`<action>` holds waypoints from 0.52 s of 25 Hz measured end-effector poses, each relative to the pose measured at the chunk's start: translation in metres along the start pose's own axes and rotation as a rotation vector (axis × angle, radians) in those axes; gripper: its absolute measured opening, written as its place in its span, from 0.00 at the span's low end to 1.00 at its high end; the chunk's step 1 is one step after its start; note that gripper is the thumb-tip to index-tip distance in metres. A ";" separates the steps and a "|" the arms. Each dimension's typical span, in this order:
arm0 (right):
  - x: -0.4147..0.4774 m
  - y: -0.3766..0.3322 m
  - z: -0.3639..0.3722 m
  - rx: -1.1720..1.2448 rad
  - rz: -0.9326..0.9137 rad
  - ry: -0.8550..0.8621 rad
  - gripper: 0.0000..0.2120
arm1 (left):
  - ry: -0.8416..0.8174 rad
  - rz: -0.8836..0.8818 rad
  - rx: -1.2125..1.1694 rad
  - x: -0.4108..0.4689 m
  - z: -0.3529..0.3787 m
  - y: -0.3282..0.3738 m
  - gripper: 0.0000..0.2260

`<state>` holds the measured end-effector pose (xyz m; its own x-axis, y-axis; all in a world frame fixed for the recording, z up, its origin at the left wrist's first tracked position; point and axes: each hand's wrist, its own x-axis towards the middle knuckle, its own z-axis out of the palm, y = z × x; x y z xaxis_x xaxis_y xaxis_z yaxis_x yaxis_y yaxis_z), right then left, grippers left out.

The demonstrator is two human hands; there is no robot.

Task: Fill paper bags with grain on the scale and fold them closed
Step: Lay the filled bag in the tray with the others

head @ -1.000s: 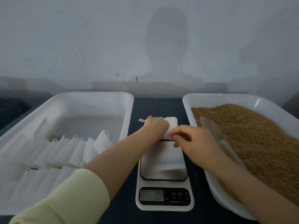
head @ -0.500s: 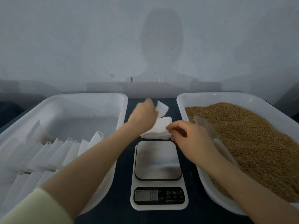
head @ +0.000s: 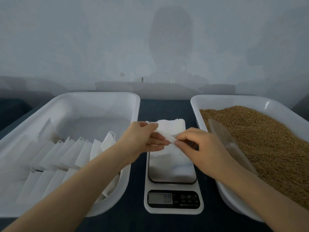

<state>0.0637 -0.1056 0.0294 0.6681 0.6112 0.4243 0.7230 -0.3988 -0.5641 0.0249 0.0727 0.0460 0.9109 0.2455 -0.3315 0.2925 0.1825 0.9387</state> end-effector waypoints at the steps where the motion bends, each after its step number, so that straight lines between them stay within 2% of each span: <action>1: -0.001 0.000 0.000 -0.003 0.020 0.024 0.04 | 0.040 0.021 -0.023 0.002 0.002 -0.001 0.12; 4: -0.002 0.000 -0.001 0.008 0.124 0.126 0.03 | 0.077 0.089 0.065 0.000 0.002 -0.002 0.18; 7: -0.001 -0.002 0.000 0.002 0.206 0.128 0.05 | -0.097 0.214 0.345 -0.005 0.002 -0.008 0.23; 10: -0.002 -0.003 0.002 0.004 0.238 0.077 0.08 | -0.128 0.275 0.547 -0.005 0.004 -0.016 0.15; 13: -0.001 -0.005 0.002 0.041 0.255 0.055 0.10 | -0.124 0.263 0.477 -0.001 0.002 -0.018 0.08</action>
<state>0.0590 -0.1030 0.0299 0.8375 0.4556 0.3019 0.5228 -0.5068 -0.6855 0.0189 0.0672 0.0298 0.9900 0.1052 -0.0938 0.1236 -0.3279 0.9366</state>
